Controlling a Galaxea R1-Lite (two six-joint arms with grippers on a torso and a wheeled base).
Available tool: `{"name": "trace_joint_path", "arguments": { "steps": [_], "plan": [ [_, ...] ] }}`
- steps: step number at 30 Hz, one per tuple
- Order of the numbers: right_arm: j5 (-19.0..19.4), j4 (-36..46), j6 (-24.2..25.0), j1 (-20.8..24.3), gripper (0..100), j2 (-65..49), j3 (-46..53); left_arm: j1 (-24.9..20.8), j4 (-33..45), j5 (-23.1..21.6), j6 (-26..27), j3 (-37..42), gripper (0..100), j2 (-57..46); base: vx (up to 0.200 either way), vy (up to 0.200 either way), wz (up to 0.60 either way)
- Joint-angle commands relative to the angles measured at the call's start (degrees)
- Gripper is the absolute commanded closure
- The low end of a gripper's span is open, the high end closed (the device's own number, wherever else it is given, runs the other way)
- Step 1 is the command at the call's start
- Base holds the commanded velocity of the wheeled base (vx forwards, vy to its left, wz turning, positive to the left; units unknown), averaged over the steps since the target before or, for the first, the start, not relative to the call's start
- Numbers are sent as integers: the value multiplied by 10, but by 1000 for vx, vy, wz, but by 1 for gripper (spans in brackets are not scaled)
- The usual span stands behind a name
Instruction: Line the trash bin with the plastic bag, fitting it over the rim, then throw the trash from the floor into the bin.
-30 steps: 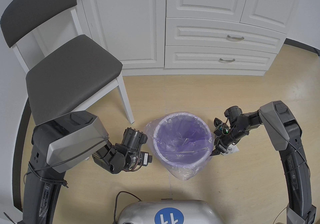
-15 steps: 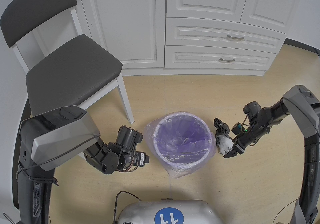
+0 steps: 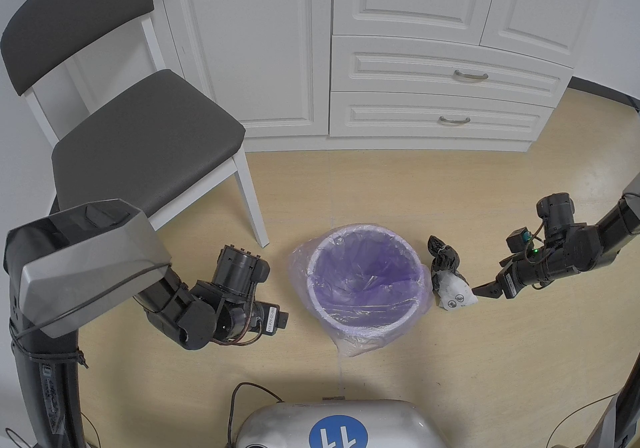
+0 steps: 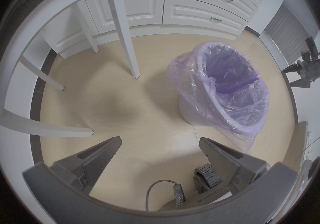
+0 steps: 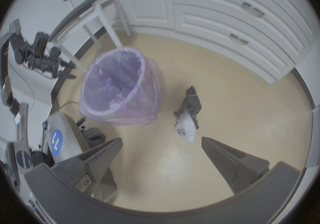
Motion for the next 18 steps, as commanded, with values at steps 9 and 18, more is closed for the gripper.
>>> {"name": "trace_joint_path", "arguments": {
  "steps": [9,18],
  "plan": [
    [-91,-267,170,32,0,-97,193,13,-192,2,14,158,0,-57,0,0,0],
    [-118,-352,190,47,0,-85,236,21,-251,-1,13,187,0,-85,0,0,0]
  ]
}}
